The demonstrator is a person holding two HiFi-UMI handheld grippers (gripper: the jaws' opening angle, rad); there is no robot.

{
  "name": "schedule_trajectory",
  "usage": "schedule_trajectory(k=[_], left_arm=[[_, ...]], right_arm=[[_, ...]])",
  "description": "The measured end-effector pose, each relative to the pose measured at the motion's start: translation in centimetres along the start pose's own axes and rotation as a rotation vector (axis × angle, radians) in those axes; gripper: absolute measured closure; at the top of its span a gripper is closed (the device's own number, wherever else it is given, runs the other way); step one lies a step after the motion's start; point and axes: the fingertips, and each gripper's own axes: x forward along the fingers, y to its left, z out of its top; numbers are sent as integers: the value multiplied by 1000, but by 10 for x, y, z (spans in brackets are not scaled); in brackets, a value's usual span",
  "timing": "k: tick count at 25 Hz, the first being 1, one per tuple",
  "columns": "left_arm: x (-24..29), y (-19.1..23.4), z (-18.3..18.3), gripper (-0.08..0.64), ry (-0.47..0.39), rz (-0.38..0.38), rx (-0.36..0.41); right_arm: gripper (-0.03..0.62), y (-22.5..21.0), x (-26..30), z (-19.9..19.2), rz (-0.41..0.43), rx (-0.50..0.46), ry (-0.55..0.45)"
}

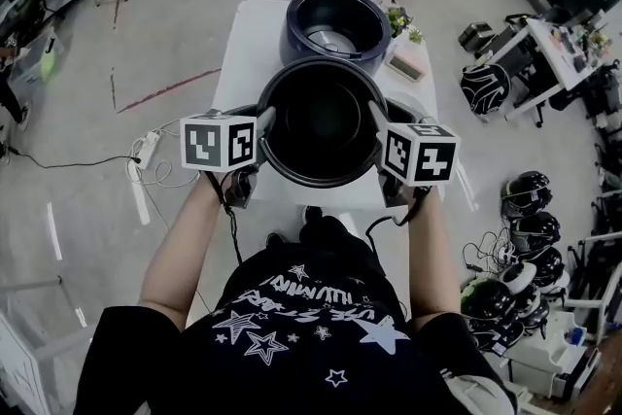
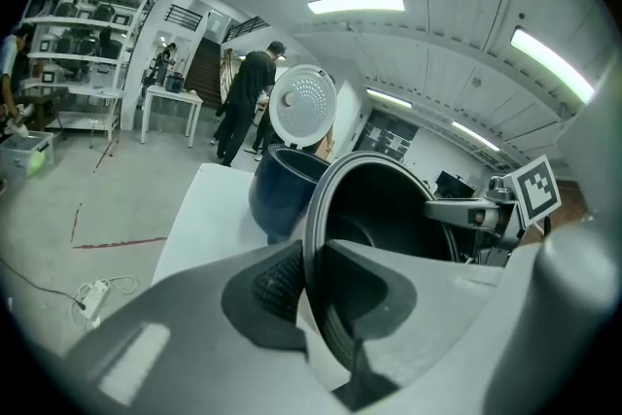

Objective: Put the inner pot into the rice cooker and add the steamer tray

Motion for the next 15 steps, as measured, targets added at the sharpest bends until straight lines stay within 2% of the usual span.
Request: schedule_trajectory(k=[8, 15], left_arm=[[17, -11, 65, 499, -34, -15, 34], [32, -9, 124, 499, -61, 0, 63]], right_arm=[[508, -26, 4, 56, -9, 7, -87], [508, -44, 23, 105, 33, 8, -140]])
